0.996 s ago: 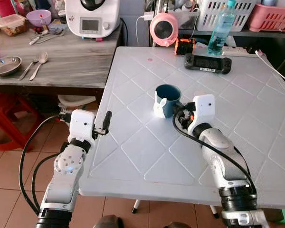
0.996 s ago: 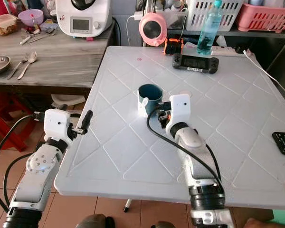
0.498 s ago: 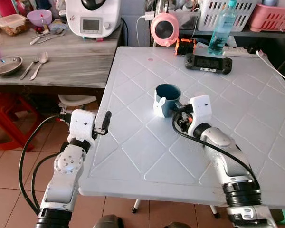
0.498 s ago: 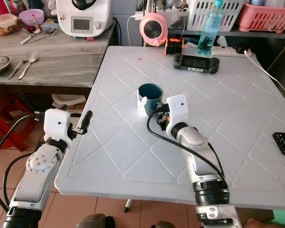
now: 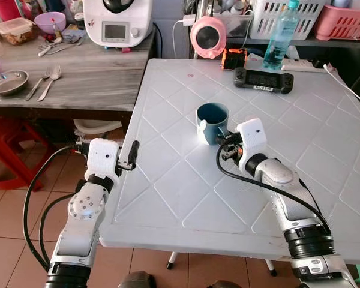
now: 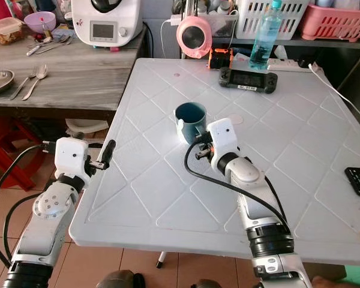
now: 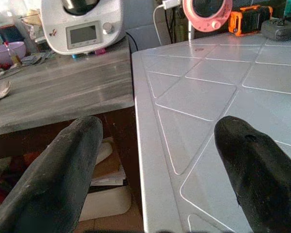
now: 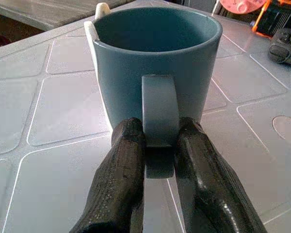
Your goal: Setting the table
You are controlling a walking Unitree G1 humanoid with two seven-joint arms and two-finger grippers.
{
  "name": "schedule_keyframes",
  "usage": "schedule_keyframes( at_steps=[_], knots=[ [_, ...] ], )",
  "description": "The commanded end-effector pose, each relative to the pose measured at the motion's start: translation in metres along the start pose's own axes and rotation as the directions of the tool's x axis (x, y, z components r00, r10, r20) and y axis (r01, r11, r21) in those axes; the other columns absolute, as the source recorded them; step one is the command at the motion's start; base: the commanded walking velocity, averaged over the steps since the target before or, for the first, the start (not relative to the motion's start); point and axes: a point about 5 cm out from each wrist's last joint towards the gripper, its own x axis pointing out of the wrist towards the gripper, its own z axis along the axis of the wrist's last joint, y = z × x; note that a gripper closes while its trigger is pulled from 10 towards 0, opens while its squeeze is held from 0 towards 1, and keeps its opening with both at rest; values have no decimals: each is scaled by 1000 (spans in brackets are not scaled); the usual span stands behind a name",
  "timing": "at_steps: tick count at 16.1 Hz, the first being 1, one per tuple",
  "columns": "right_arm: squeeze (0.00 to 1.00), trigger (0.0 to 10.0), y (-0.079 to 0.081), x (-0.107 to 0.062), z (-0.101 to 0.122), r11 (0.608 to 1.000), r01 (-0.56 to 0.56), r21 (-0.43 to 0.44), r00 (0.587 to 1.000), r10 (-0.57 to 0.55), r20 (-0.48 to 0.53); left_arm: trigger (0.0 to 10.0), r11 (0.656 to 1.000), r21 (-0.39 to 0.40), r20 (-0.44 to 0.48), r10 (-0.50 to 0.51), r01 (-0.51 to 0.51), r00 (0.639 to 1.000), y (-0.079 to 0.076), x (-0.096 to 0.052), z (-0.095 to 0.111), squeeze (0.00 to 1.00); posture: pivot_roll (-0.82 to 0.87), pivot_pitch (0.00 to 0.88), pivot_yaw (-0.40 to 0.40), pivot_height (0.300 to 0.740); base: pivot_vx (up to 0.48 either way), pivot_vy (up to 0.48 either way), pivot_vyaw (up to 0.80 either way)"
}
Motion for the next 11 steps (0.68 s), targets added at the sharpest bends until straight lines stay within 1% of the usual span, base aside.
schedule_keyframes(
  at_steps=[1,3,4,6,7,8,10,11],
  knots=[
    [0,2549,2,2,4,999,-12,-33,1000,12,14,10000,1000,16,-13,3,-3,1000,2,2,-1,0,-32,0,30,740,0,0,0],
    [0,2353,4,1,4,999,-8,-36,1000,8,24,10000,1000,17,-15,4,-4,1000,2,2,-1,0,-33,0,31,740,0,0,0],
    [0,1882,7,-1,6,1000,12,-25,998,-10,59,10000,1000,21,-16,13,-12,1000,3,1,-1,0,-33,0,30,740,0,0,0],
    [0,0,14,-5,10,999,36,-7,995,-35,99,10000,999,17,-11,41,-40,999,4,1,-1,0,-38,0,26,740,0,0,0],
    [0,0,16,-7,11,999,47,7,992,-47,119,10000,998,9,-14,54,-54,998,4,2,-2,0,-39,0,24,740,0,0,0],
    [0,0,20,-13,15,996,82,37,982,-87,167,10000,996,-18,-26,89,-89,996,4,3,-3,0,-40,0,18,740,0,0,0],
    [0,0,23,-19,20,991,109,78,969,-124,214,10000,991,-42,-31,125,-126,992,5,4,-3,0,-42,0,17,740,0,0,0],
    [0,10000,23,-26,22,979,145,144,952,-178,248,10000,985,-88,-40,146,-149,988,5,6,-4,0,-44,0,14,740,0,0,0]
  ],
)
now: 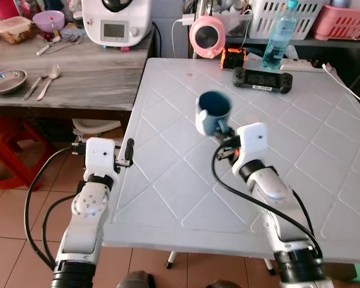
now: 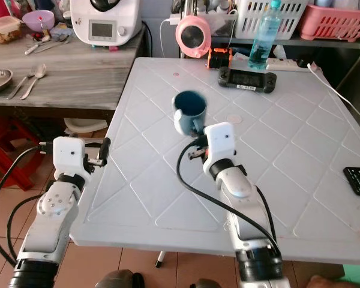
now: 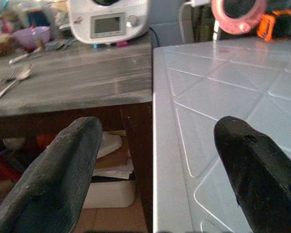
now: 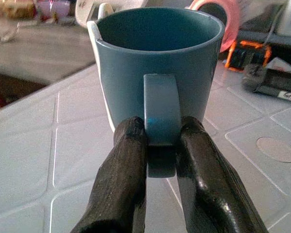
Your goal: Setting the table
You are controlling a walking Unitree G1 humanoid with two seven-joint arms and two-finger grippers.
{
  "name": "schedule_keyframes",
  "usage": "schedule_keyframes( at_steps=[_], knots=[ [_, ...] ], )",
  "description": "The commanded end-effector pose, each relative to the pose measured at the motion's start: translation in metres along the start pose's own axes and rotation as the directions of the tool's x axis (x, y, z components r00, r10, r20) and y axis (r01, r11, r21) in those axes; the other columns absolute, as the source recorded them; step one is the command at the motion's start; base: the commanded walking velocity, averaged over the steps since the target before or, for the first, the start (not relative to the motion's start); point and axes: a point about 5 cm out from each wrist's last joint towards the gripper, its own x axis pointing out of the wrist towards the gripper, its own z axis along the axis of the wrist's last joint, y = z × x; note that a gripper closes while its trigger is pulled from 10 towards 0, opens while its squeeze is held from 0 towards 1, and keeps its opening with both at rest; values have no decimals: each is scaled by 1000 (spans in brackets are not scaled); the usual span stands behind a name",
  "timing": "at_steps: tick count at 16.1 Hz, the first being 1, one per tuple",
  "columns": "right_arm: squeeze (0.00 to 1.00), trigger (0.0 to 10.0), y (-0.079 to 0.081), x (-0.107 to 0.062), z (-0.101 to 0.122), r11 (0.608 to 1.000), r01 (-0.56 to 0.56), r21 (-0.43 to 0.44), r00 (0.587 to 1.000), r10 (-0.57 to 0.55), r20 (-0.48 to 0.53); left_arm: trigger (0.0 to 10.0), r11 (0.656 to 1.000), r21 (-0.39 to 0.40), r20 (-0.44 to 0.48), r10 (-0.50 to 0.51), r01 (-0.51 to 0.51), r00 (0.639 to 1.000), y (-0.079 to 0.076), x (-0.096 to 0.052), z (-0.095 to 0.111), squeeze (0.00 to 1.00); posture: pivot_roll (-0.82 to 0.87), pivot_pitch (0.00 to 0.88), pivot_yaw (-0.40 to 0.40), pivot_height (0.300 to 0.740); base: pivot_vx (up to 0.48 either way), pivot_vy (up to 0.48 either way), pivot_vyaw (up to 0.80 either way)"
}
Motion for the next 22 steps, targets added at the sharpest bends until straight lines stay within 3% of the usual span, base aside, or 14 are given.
schedule_keyframes(
  at_steps=[1,4,6,7,9,11,13,15,16,18,20,22],
  knots=[
    [0,10000,-3,-5,11,997,55,50,996,-58,66,10000,999,-38,-19,29,-30,999,4,2,-2,0,-46,0,15,740,0,255,0],
    [0,10000,-5,-13,7,983,151,100,987,-156,44,10000,994,-97,-35,54,-57,998,3,8,-3,0,-61,0,21,740,0,477,0],
    [0,10000,-7,-12,5,976,205,75,978,-207,12,10000,992,-114,-33,52,-55,998,2,10,-3,0,-64,0,22,740,0,480,0],
    [0,10000,-5,-12,7,985,142,95,988,-148,50,10000,992,-115,-33,52,-55,998,1,10,-2,0,-65,0,21,740,0,480,0],
    [0,10000,-7,-12,9,989,145,6,988,-145,54,10000,993,-109,-33,49,-53,998,1,10,-3,0,-66,0,20,740,0,480,0],
    [0,10000,-4,-16,8,989,94,114,994,-101,51,10000,994,-96,-24,41,-43,999,1,9,-3,0,-65,0,19,740,0,480,0],
    [0,10000,-6,-17,6,985,123,124,991,-129,38,10000,995,-88,-29,40,-43,999,1,9,-3,0,-64,0,18,740,0,409,0],
    [0,10000,-4,-16,1,988,144,55,989,-145,4,10000,994,-103,-38,21,-24,999,1,9,-5,0,-64,0,18,740,0,480,0],
    [0,10000,-2,-17,-1,989,128,79,992,-128,-13,10000,994,-105,-36,8,-12,999,1,8,-5,0,-64,0,18,740,0,480,0],
    [0,10000,-7,-16,3,983,181,23,983,-182,25,10000,995,-98,-18,-11,9,1000,-1,7,-3,0,-66,0,18,740,0,480,0],
    [0,10000,-13,-17,5,976,215,22,975,-216,48,10000,994,-105,-19,-12,10,1000,-1,7,-4,0,-65,0,18,740,0,480,0],
    [0,10000,-16,-17,9,974,213,74,973,-218,73,10000,993,-116,-20,-24,22,999,0,7,-4,0,-63,0,22,740,0,472,0]
  ],
)
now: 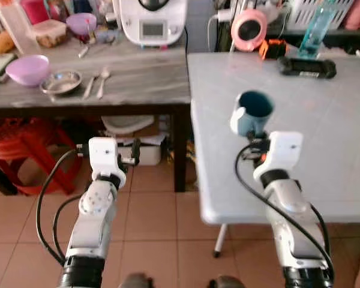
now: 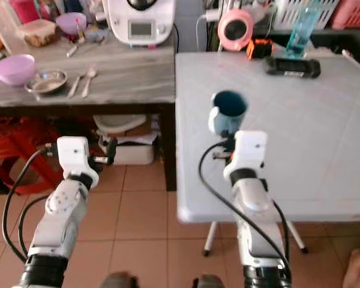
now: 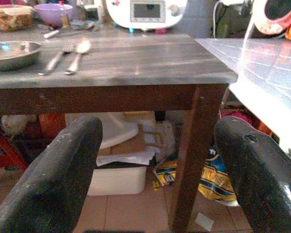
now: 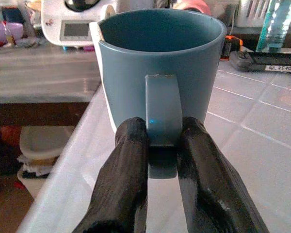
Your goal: Setting the table
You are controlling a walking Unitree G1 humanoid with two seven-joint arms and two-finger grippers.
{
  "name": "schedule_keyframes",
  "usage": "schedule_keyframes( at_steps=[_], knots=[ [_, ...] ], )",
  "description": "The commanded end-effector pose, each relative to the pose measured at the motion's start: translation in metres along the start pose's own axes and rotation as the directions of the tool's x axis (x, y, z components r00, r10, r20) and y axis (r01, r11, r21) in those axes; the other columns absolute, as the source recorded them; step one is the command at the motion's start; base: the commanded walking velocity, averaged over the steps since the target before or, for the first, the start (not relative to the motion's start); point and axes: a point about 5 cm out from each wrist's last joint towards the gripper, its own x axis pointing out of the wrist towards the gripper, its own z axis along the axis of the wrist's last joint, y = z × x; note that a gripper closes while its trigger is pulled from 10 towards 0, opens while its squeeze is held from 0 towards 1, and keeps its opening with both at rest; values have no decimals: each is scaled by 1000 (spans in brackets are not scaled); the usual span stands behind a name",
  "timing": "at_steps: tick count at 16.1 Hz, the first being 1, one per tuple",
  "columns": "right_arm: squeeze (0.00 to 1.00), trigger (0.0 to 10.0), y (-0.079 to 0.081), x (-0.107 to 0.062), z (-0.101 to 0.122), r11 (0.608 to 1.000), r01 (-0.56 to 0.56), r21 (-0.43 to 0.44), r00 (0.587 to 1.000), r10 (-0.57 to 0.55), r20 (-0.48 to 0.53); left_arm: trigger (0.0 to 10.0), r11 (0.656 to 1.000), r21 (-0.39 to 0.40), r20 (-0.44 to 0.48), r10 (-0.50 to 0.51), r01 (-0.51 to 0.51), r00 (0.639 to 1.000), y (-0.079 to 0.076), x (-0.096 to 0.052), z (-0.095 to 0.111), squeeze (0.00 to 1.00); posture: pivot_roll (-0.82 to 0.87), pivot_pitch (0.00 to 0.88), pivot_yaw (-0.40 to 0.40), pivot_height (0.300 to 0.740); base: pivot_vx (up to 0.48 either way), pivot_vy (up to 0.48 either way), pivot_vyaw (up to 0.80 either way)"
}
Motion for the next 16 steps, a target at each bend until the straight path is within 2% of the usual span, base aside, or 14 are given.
schedule_keyframes(
  at_steps=[1,4,9,11,13,16],
  knots=[
    [0,10000,12,5,13,998,-44,33,997,42,61,10000,1000,6,7,13,-13,1000,10,0,3,0,-64,0,24,740,0,461,0],
    [0,10000,14,10,16,998,-51,34,996,48,78,10000,1000,12,19,5,-6,1000,7,3,6,0,-61,0,27,740,0,442,0],
    [0,10000,7,8,17,999,-28,40,994,23,107,10000,1000,16,19,1,-1,1000,4,4,5,0,-55,0,10,740,339,338,0],
    [0,10000,3,8,15,999,-1,35,992,-3,126,10000,1000,14,8,12,-12,1000,1,5,2,0,-44,0,12,740,424,0,0],
    [0,10000,7,11,23,1000,-16,8,986,14,166,10000,999,42,21,18,-19,1000,2,6,4,0,-50,0,23,740,442,0,0],
    [0,10000,9,13,28,1000,-21,1,982,21,186,10000,999,37,29,8,-9,1000,0,9,7,0,-54,0,25,740,480,0,0]
  ],
)
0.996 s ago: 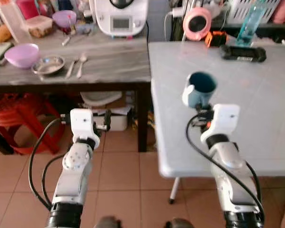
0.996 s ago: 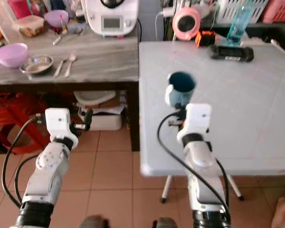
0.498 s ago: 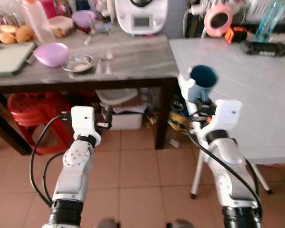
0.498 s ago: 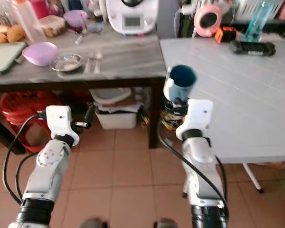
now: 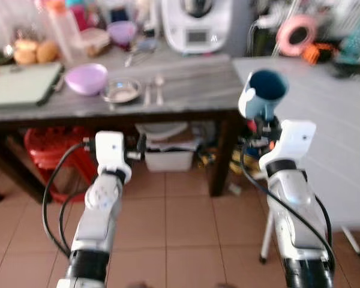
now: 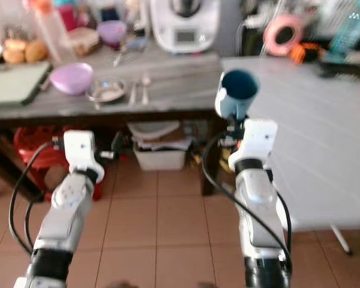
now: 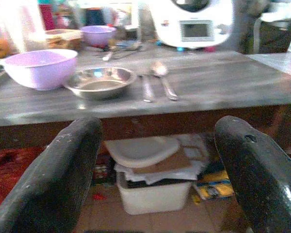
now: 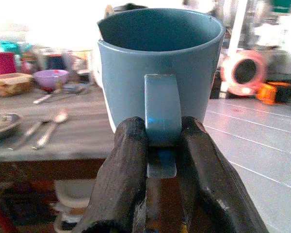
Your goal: Setting the table
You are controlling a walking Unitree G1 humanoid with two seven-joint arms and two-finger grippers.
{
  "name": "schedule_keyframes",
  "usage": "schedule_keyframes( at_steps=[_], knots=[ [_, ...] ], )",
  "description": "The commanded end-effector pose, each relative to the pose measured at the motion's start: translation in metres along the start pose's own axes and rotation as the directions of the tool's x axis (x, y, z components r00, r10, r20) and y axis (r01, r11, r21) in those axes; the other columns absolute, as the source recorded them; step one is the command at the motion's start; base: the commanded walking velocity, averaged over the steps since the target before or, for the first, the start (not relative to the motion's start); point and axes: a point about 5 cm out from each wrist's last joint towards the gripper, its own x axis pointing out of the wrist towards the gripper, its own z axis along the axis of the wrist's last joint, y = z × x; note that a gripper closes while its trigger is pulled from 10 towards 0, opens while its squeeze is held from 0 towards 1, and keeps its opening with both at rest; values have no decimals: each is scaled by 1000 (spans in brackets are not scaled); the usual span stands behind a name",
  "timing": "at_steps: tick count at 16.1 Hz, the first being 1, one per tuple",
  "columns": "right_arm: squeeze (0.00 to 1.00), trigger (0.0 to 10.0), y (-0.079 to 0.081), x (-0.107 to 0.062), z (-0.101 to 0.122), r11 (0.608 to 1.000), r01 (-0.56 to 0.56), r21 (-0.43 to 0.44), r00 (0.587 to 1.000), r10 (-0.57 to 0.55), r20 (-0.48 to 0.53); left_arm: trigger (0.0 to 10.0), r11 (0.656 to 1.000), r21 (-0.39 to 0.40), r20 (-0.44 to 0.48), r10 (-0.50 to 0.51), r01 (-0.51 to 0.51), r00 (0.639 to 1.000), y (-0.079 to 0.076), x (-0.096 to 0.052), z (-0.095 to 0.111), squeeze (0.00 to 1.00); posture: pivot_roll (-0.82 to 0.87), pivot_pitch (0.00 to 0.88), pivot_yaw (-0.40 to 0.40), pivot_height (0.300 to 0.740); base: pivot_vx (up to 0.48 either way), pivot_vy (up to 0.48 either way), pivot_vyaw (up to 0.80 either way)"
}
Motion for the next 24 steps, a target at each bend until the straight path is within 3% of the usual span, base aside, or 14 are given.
schedule_keyframes(
  at_steps=[1,7,19,24],
  knots=[
    [0,10000,11,4,7,999,-34,-6,999,34,39,10000,999,12,-11,39,-39,999,10,-1,-2,0,-56,0,26,740,480,0,0],
    [0,10000,11,4,10,999,-46,-13,997,46,54,10000,999,26,-3,32,-32,999,9,-1,-1,0,-62,0,28,740,480,0,639],
    [0,10000,9,8,10,999,-36,32,998,34,51,10000,998,17,8,54,-54,999,9,0,2,0,-62,0,32,740,462,0,156],
    [0,10000,7,9,11,999,-38,15,998,37,50,10000,989,55,42,137,-139,990,24,-7,6,0,-56,0,33,740,0,0,0]
  ],
)
